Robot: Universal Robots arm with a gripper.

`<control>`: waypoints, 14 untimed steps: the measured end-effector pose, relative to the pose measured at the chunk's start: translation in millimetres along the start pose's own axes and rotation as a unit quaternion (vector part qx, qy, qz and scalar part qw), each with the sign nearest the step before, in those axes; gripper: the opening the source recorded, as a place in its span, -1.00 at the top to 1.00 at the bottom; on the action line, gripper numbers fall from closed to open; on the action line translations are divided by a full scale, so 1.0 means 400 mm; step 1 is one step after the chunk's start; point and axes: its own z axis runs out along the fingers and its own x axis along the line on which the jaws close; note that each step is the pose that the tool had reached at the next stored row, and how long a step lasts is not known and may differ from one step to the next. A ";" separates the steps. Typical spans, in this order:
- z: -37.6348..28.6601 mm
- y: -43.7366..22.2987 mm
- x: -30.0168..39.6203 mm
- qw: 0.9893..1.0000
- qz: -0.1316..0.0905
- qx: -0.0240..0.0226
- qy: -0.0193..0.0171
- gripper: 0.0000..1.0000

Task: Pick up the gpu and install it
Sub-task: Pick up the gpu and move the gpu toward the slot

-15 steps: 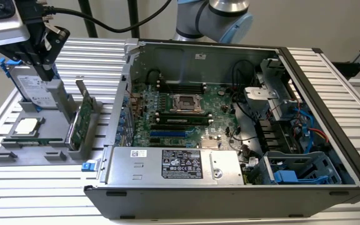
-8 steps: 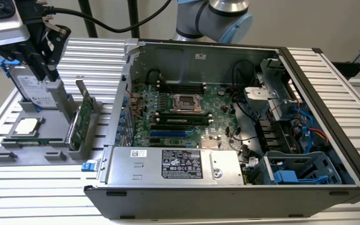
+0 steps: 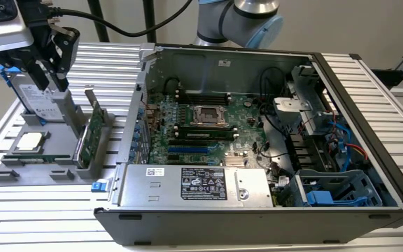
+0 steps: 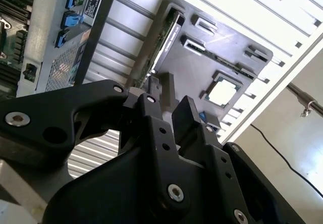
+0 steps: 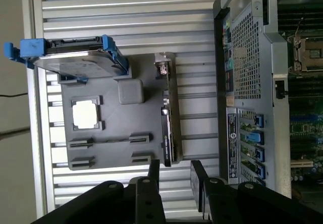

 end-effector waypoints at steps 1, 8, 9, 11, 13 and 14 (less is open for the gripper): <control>0.001 0.000 0.000 1.000 0.000 0.000 0.000 -1.00; 0.009 -0.001 0.000 1.000 0.000 0.000 0.000 -1.00; 0.010 -0.001 0.000 1.000 0.000 0.000 0.000 -1.00; 0.012 -0.001 0.000 1.000 0.000 0.000 0.000 -1.00; 0.013 -0.001 0.000 1.000 0.000 0.000 0.000 -1.00; 0.013 -0.001 0.000 1.000 0.000 0.000 0.000 -1.00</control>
